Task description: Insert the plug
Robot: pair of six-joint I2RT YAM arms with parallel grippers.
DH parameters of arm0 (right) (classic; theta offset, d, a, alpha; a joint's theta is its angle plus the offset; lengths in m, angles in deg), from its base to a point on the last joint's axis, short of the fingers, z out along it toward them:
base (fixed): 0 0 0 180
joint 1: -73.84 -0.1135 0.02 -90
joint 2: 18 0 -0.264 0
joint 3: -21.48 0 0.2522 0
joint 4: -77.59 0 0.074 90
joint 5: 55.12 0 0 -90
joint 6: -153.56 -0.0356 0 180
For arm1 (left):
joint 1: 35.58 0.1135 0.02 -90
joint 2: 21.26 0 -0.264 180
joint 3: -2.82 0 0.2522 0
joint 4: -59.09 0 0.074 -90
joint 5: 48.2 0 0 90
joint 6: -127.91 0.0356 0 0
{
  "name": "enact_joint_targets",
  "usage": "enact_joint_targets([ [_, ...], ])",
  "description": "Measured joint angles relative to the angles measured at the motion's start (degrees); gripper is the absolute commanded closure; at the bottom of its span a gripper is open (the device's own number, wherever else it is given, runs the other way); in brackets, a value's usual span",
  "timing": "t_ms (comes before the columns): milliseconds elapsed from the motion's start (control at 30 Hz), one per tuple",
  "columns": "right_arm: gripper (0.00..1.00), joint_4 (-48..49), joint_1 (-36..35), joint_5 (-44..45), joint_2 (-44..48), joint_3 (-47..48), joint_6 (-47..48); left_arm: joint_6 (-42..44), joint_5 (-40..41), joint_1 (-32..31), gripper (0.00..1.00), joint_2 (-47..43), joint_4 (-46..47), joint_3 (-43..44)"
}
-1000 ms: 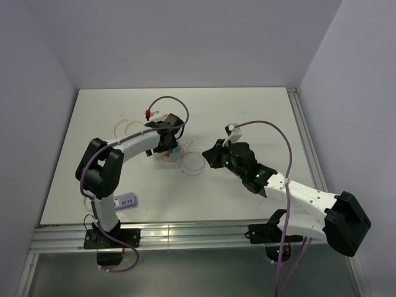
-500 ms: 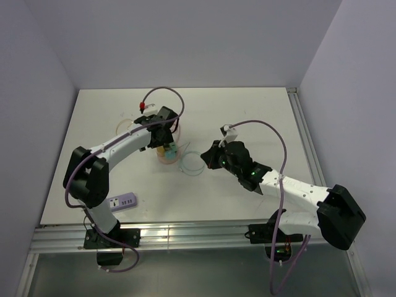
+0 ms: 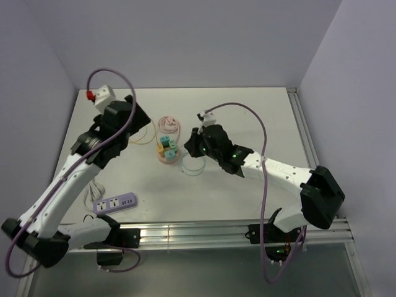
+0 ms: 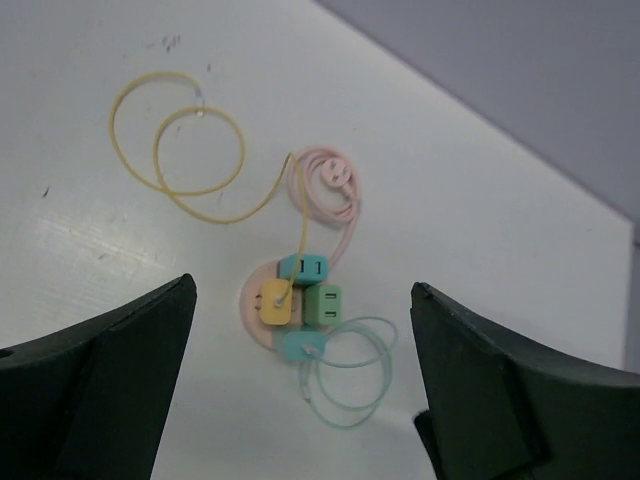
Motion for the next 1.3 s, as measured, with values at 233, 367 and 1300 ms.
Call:
enact_joint_targets([
  [233,0.64,-7.4,-4.7,0.9,-14.6,21.7,3.0,1.1,0.1,1.4,0.06,-13.1,2.9,-1.0],
  [367,0.58,-14.2,-6.4,0.8,-25.7,35.6,3.7,1.6,-1.4,1.4,0.07,-15.0,4.5,-1.9],
  [1300,0.58,-33.7,-8.9,11.3,-45.3,54.4,3.2,5.4,-7.2,1.4,0.07,-16.6,7.8,-7.3],
])
